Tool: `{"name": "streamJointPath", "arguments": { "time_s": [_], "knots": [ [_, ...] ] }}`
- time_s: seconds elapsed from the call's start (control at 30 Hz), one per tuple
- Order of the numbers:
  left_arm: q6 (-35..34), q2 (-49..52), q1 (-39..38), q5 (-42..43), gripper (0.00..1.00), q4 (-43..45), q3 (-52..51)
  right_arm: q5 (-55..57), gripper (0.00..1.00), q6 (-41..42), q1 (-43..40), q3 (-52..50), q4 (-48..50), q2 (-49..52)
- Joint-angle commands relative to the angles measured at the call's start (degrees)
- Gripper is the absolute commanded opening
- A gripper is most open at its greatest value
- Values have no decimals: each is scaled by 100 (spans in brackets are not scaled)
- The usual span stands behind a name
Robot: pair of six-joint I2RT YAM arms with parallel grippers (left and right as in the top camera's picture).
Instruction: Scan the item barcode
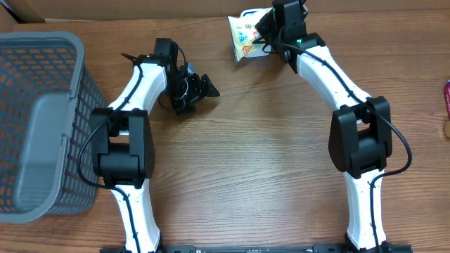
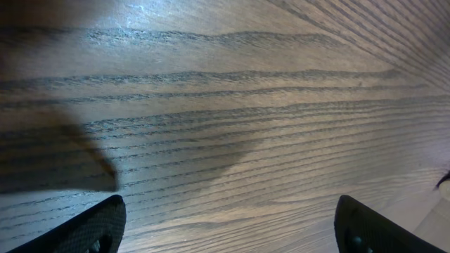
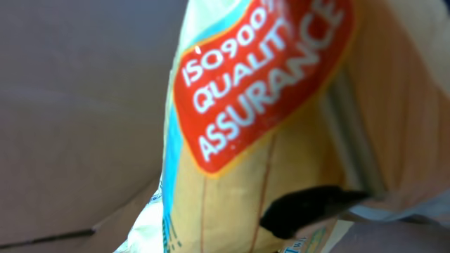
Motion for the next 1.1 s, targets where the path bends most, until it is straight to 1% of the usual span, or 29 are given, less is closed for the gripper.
{"name": "streamJointPath", "arguments": {
  "time_s": [0.0,0.17,0.47,0.67,0.73,0.87,1.03,1.07],
  "knots": [
    [66,44,-39,-28,86,4,-35,717,4,-208,-50,466,92,-138],
    [66,44,-39,-28,86,0,-35,1174,4,-190,-59,463,37,-120],
    [66,44,-39,-31,86,-20,-35,1222,4,-192,-138,483,-109,-170],
    [66,44,-39,-26,86,-37,-35,1222,4,-192,-566,492,-706,-778],
    [92,44,-39,-28,87,-37,-35,1222,4,-214,-1012,492,-1211,-1279],
    [92,44,-39,-28,87,-59,-35,1222,4,-260,-1871,492,-2208,-1847],
    [90,44,-39,-28,86,-59,-35,1220,4,-264,-3082,492,-3305,-2052],
    [90,44,-39,-28,86,-59,-35,1224,4,-262,-3539,490,-3738,-2004]
  ]
}}
